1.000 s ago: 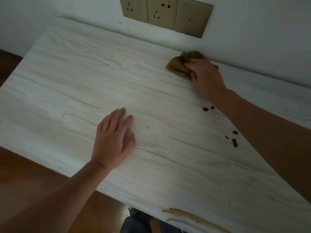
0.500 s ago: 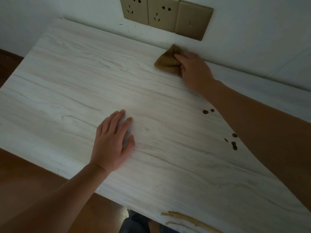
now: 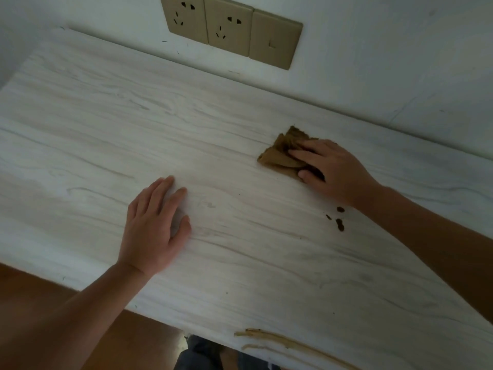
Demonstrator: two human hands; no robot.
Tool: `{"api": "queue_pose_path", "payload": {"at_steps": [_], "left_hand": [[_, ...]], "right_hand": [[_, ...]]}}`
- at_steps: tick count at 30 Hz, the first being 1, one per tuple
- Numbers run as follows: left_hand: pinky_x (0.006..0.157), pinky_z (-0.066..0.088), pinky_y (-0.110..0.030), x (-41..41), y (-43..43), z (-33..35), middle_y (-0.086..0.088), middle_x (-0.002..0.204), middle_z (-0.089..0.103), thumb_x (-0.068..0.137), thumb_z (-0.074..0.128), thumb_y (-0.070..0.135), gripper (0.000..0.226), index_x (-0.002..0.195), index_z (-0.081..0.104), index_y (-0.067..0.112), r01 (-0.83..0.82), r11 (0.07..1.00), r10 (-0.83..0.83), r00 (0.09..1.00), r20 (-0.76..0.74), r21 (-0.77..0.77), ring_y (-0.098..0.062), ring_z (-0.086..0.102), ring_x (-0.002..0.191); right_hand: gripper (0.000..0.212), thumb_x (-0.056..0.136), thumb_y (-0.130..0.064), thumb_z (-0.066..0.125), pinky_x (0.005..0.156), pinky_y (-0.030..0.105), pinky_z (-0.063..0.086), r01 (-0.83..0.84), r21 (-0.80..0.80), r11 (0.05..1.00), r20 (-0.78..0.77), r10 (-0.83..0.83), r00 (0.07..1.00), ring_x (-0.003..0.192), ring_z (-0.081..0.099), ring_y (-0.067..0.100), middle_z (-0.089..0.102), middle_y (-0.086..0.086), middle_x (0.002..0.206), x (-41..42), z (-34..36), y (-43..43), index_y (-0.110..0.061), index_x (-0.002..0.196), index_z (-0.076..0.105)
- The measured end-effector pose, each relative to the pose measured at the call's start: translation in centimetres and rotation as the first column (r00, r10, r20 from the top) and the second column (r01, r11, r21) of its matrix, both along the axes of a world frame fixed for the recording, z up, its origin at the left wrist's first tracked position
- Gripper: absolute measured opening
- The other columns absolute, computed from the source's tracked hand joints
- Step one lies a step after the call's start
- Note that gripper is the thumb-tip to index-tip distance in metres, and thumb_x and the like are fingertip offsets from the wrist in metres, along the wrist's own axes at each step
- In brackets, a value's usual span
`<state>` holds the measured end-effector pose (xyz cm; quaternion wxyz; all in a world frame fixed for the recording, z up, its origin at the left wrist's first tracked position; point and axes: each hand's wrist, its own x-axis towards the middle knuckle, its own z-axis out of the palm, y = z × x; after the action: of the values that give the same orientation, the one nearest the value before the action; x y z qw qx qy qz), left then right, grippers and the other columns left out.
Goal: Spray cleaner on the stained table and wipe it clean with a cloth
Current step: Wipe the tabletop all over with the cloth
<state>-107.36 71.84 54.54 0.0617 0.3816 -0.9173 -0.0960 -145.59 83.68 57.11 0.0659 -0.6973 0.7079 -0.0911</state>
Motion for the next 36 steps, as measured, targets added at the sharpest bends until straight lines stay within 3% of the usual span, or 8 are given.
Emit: {"api": "queue_pose_path", "payload": {"at_steps": [8,12,16,18,22,26,30,36], "left_hand": [[0.119,0.031,-0.049,0.0,0.0,0.1,-0.011,0.159,0.04,0.095,0.041,0.044,0.059,0.145,0.051,0.013,0.004,1.0,-0.005,1.0,0.024,0.01,-0.032,0.032,0.15],[0.118,0.031,-0.049,0.0,0.1,0.2,-0.011,0.159,0.04,0.095,0.041,0.044,0.059,0.145,0.052,0.013,0.001,1.0,-0.001,1.0,0.019,0.009,-0.032,0.033,0.15],[0.117,0.032,-0.05,-0.1,0.1,0.3,-0.012,0.158,0.041,0.095,0.04,0.044,0.06,0.144,0.052,0.013,0.005,1.0,-0.005,1.0,0.011,0.004,-0.033,0.034,0.149],[0.117,0.032,-0.05,-0.1,0.1,0.2,-0.012,0.158,0.041,0.095,0.04,0.044,0.06,0.144,0.052,0.013,0.007,1.0,-0.007,1.0,0.015,0.002,-0.033,0.034,0.149],[0.116,0.032,-0.051,-0.1,0.2,0.3,-0.012,0.158,0.041,0.094,0.04,0.045,0.061,0.143,0.052,0.013,0.003,1.0,-0.003,1.0,0.014,0.008,-0.033,0.034,0.149],[0.117,0.032,-0.051,-0.1,0.1,0.3,-0.012,0.159,0.041,0.093,0.039,0.045,0.061,0.144,0.052,0.013,0.001,1.0,-0.002,1.0,0.017,0.015,-0.033,0.034,0.149],[0.116,0.033,-0.051,-0.1,0.1,0.3,-0.012,0.158,0.041,0.093,0.04,0.044,0.061,0.143,0.052,0.012,0.004,1.0,-0.004,1.0,0.02,0.01,-0.034,0.036,0.148],[0.116,0.033,-0.052,-0.1,0.2,0.3,-0.013,0.158,0.042,0.093,0.04,0.044,0.061,0.143,0.052,0.012,0.002,1.0,-0.002,1.0,0.02,0.013,-0.034,0.035,0.148]], "right_hand": [[0.042,0.097,-0.028,0.059,0.099,0.044,0.046,-0.118,-0.065,0.991,-0.023,0.117,0.993,0.121,0.055,0.028,0.055,0.007,0.141,-0.5,-0.9,-2.1,-0.02,0.138,0.059],[0.029,0.096,-0.017,0.059,0.083,0.043,0.053,-0.009,-0.22,0.975,-0.021,0.004,1.0,0.102,0.061,0.028,0.068,0.005,0.122,-2.1,-0.2,-3.3,-0.016,0.123,0.07],[0.029,0.096,-0.017,0.058,0.084,0.036,0.045,0.201,-0.365,0.909,-0.003,-0.217,0.976,0.098,0.057,0.032,0.069,0.005,0.117,-4.8,2.2,-4.4,-0.015,0.122,0.07],[0.033,0.095,-0.022,0.059,0.089,0.036,0.044,0.264,-0.314,0.912,-0.002,-0.279,0.96,0.104,0.055,0.032,0.067,0.005,0.122,-5.5,2.6,-4.4,-0.017,0.126,0.067],[0.042,0.095,-0.024,0.063,0.104,0.038,0.039,0.108,-0.095,0.99,0.03,-0.106,0.994,0.121,0.051,0.026,0.061,0.002,0.134,-4.1,1.5,-2.3,-0.02,0.136,0.06],[0.038,0.095,-0.024,0.061,0.098,0.033,0.042,0.207,-0.258,0.944,0.069,-0.196,0.978,0.113,0.052,0.024,0.065,0.004,0.125,-4.2,1.5,-1.4,-0.015,0.132,0.062],[0.042,0.095,-0.027,0.058,0.097,0.035,0.04,0.335,-0.133,0.933,0.113,-0.321,0.94,0.112,0.055,0.027,0.065,0.006,0.125,-5.2,-0.2,-1.6,-0.018,0.136,0.06],[0.047,0.095,-0.032,0.059,0.087,0.032,0.042,0.258,-0.105,0.96,0.115,-0.246,0.962,0.105,0.051,0.022,0.061,0.005,0.123,-1.0,-0.9,0.0,-0.017,0.139,0.055]]}}
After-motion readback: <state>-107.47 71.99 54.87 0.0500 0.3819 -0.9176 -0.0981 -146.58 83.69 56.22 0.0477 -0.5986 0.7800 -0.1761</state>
